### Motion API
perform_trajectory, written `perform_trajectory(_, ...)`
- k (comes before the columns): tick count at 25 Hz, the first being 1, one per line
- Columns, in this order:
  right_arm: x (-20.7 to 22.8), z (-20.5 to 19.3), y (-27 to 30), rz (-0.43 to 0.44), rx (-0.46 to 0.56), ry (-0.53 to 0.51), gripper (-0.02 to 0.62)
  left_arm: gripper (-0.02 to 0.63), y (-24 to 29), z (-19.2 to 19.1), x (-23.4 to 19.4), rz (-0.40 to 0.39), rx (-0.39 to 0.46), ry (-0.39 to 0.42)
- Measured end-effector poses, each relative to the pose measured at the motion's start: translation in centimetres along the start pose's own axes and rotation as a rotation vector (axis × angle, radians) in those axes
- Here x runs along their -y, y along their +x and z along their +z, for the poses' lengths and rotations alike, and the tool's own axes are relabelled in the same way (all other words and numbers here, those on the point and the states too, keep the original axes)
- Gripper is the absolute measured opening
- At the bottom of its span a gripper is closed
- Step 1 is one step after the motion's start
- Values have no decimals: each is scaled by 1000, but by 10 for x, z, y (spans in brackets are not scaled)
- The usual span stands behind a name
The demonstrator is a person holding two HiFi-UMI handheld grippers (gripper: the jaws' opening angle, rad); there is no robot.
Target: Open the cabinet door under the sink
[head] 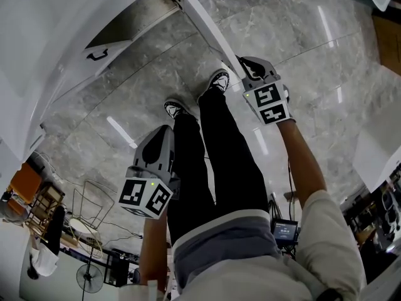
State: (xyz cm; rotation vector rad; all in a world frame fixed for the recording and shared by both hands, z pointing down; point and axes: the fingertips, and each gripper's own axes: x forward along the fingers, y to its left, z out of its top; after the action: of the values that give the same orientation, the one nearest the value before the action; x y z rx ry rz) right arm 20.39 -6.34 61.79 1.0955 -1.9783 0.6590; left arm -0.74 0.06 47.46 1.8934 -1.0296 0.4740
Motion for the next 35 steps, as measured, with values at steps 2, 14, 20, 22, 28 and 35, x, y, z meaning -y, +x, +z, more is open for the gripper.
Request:
perform_trajectory(2,0,-1,0,5,-4,-4,28,0,0,2,1,0,4,1)
perform_trajectory(14,2,-7,-21,22,-56,-9,21,0,-9,10,9,-18,44,-8)
perform_trajectory(20,2,-3,-45,11,-50,52,12,0,-21,23,16,-26,65,-1)
perform_trajectory(22,0,2,-52,11,-52,38,12,0,-24,32,18,-31,86,-1)
perform_trajectory(28,0,27,-80,1,-5,87,12,-1,-37,69,35,-73,148,-26)
perform_trajectory(35,-2,61,-114,-19,68,111,12,0,-57,96,46,-90,191,4)
